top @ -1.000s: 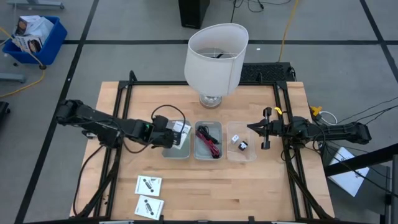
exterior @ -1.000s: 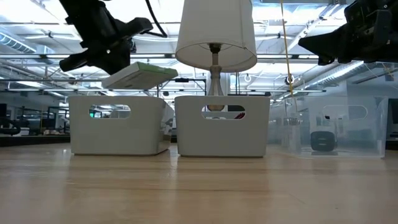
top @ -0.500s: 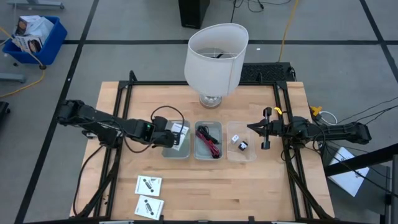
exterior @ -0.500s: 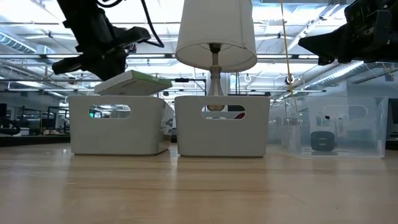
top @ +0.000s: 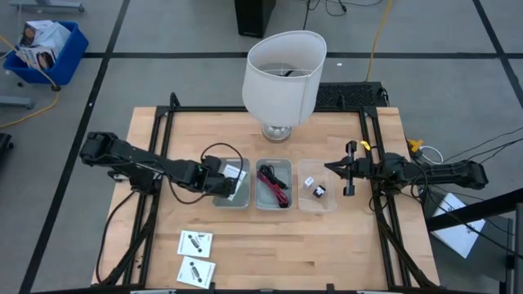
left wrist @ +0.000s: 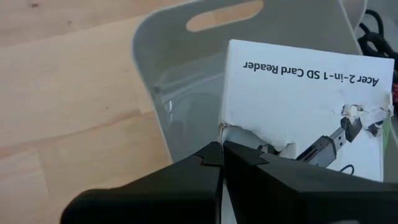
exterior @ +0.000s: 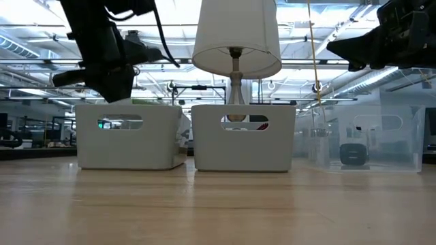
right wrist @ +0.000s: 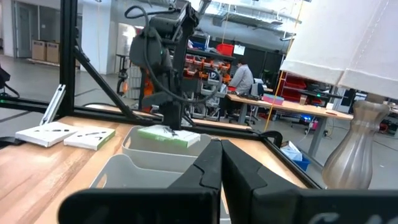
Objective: Pick and place items into bin
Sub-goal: Put the top right card reader box into the left gray bin, then put the top card reader box into the left gray bin
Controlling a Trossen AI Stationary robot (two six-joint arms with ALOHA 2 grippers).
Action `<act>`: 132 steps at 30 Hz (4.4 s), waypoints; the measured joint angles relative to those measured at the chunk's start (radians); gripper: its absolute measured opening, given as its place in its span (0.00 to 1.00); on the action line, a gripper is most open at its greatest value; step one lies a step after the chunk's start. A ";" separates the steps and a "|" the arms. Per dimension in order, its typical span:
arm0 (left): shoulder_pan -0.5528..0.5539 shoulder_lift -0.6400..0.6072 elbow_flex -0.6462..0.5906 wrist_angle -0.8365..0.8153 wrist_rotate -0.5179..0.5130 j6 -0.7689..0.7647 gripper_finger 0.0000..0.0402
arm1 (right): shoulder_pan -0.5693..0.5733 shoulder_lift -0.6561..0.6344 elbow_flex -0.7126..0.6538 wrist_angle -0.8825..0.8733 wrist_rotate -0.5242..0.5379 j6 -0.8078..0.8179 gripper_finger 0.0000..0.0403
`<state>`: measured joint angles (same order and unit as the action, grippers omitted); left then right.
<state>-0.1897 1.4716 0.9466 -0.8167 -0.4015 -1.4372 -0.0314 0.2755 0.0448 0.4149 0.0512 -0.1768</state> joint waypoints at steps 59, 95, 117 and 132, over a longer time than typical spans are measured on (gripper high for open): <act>0.093 0.033 0.274 -0.049 -0.012 2.664 0.01 | 0.000 0.002 0.000 -0.001 0.000 0.007 0.00; 0.095 0.190 0.054 0.265 0.240 2.998 0.01 | 0.000 0.004 0.000 -0.001 0.000 -0.011 0.00; 0.080 0.179 0.055 0.291 0.110 2.795 0.28 | 0.000 0.005 0.000 -0.001 0.000 -0.030 0.00; -0.250 -0.320 0.058 0.267 -0.109 1.622 0.34 | 0.000 0.004 0.000 0.027 0.000 -0.045 0.00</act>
<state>-0.4402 1.1512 1.0049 -0.5495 -0.5108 0.1848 -0.0315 0.2799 0.0448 0.4424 0.0513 -0.2214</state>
